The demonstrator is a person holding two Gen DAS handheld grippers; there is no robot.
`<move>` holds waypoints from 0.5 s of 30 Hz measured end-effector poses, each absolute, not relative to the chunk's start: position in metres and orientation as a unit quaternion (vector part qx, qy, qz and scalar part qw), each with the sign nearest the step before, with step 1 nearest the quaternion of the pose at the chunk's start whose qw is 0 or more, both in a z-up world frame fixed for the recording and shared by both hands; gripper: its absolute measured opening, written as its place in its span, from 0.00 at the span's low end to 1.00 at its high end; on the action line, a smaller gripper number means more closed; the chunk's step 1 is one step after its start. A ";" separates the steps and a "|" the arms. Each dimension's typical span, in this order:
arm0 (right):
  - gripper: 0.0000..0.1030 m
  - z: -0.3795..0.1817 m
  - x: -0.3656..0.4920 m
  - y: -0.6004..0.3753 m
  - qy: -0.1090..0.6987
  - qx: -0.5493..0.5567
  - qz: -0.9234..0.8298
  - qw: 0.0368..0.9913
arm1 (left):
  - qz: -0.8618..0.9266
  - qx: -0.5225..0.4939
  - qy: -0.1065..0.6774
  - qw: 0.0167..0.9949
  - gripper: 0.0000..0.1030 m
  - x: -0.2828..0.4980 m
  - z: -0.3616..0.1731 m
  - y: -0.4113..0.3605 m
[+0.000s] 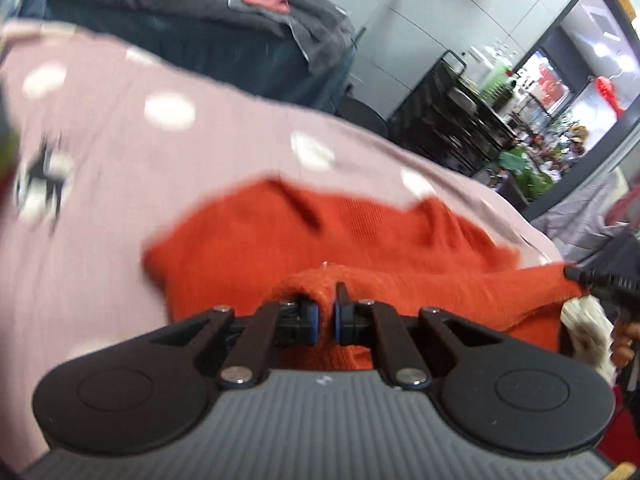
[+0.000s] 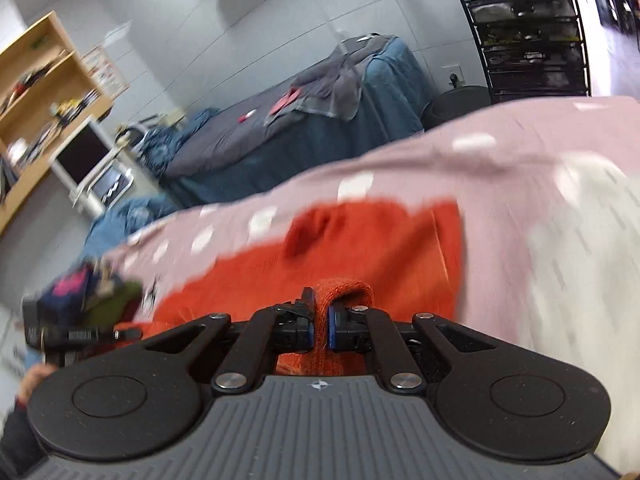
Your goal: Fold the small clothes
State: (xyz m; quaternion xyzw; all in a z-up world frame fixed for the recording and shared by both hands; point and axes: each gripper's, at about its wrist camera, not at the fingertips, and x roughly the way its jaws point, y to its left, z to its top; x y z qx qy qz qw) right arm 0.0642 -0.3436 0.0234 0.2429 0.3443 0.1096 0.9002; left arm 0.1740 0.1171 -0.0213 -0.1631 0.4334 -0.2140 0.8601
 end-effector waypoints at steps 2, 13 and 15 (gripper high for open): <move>0.10 0.024 0.106 -0.346 0.344 0.256 0.079 0.900 | -0.194 -0.160 0.442 0.861 0.07 0.205 -0.018 0.113; 0.60 -0.019 0.152 -0.339 0.304 0.246 -0.080 0.917 | -0.095 -0.266 0.475 0.833 0.16 0.245 -0.057 0.145; 0.54 -0.014 0.140 -0.331 0.285 0.221 -0.065 0.930 | -0.052 -0.229 0.435 0.869 0.62 0.238 -0.047 0.147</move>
